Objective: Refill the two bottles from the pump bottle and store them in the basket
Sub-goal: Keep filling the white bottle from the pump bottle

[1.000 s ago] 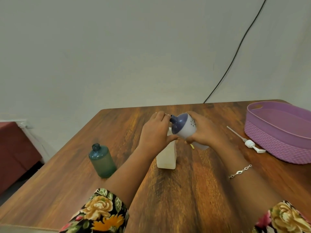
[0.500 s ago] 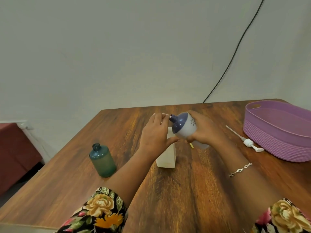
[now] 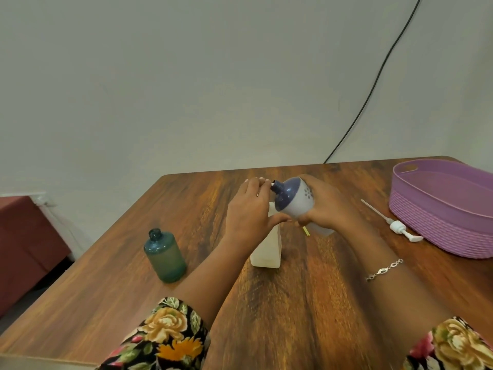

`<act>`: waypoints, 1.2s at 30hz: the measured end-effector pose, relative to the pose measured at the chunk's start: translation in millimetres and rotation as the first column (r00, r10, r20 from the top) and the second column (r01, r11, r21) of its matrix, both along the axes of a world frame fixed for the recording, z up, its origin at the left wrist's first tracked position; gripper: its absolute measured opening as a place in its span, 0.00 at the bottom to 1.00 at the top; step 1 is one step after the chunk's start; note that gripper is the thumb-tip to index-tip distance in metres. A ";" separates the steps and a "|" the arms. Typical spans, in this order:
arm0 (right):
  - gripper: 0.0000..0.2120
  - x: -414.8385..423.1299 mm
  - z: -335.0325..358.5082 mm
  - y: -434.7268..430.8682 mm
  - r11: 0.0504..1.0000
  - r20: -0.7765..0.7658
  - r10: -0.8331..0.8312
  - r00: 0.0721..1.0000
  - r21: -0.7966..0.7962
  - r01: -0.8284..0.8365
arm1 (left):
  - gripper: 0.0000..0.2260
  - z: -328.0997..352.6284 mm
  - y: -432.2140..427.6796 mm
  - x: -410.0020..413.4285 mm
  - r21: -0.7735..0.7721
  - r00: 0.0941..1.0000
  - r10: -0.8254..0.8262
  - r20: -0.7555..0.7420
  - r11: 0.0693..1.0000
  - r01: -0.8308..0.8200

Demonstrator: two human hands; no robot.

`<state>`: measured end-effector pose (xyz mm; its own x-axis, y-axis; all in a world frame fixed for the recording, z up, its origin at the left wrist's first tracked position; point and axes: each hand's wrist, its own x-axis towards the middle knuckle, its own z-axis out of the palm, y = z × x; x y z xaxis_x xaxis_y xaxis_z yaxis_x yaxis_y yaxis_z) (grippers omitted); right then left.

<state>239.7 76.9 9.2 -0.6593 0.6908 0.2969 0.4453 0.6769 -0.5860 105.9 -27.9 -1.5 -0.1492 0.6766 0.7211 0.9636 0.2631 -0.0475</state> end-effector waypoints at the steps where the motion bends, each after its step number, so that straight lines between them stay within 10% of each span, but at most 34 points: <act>1: 0.39 -0.3 -1.9 -0.1 1.000 0.005 0.000 1.000 -0.004 0.000 | 0.32 -4.8 2.8 -0.6 0.026 1.000 -0.003 -0.009 1.000 0.003; 24: 0.40 3.6 -1.5 -1.1 0.998 0.015 -0.021 1.000 -0.061 0.021 | 0.33 -6.9 10.8 -0.2 0.205 0.995 -0.078 -0.063 0.975 0.089; 36: 0.38 -0.5 -4.2 0.0 0.998 -0.014 0.016 1.000 -0.057 -0.017 | 0.15 -18.1 18.9 -1.5 0.348 0.995 -0.102 -0.012 0.932 0.100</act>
